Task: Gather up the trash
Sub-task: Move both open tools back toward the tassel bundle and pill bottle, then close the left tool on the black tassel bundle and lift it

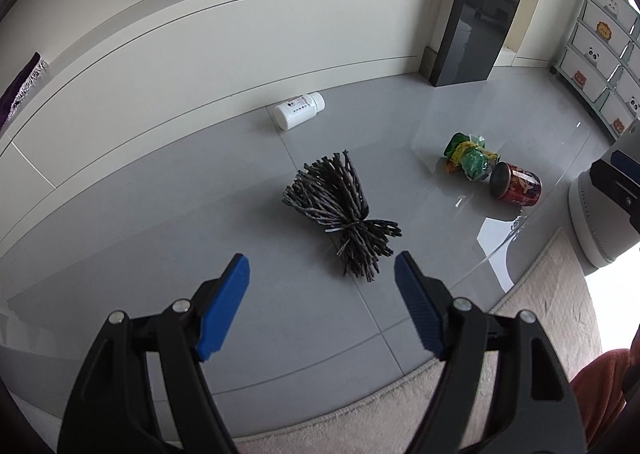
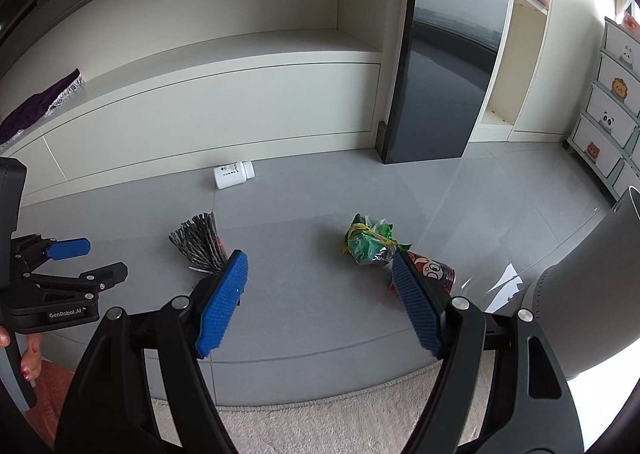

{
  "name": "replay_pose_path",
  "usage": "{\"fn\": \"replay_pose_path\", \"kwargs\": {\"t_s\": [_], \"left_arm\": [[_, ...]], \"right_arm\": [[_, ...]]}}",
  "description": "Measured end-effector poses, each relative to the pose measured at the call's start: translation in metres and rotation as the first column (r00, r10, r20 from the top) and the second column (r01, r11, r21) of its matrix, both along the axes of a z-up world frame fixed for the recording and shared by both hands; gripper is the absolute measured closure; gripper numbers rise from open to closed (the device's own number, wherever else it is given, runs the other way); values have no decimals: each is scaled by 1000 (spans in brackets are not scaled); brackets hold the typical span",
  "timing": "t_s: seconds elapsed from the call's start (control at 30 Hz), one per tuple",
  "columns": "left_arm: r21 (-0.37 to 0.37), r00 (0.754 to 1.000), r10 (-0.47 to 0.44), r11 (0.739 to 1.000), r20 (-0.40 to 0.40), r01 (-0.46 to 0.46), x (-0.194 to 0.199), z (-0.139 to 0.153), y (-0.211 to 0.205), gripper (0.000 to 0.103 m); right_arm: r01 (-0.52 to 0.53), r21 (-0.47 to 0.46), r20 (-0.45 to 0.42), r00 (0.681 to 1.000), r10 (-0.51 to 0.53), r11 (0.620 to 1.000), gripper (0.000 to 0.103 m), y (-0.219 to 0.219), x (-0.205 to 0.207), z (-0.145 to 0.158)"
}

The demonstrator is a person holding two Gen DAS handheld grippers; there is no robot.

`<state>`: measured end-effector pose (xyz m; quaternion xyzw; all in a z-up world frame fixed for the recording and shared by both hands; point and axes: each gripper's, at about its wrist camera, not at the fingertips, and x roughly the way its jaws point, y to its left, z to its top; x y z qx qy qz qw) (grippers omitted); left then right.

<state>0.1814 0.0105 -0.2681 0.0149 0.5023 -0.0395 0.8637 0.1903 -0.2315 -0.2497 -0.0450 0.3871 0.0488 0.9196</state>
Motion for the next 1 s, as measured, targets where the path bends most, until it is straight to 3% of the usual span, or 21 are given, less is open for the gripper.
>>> {"fn": "replay_pose_path", "kwargs": {"t_s": [0.4,0.87,0.93,0.97,1.0], "left_arm": [[-33,998,10,999,-56,-12,46,-45,-19,28],[2,996,50,999,-73,-50,99,-116,-36,28],[-3,995,47,999,-83,-47,101,-124,-37,36],[-1,995,45,999,-91,-46,102,-128,-37,49],[-4,994,43,999,-105,-43,102,-131,-36,54]], "right_arm": [[-43,13,-15,999,43,999,31,12,45,-35],[-157,-39,-31,987,156,987,31,46,101,-95],[-175,-52,-34,984,173,983,31,50,103,-101],[-184,-54,-38,982,182,981,31,51,104,-103],[-192,-53,-43,981,190,980,31,53,104,-105]]}}
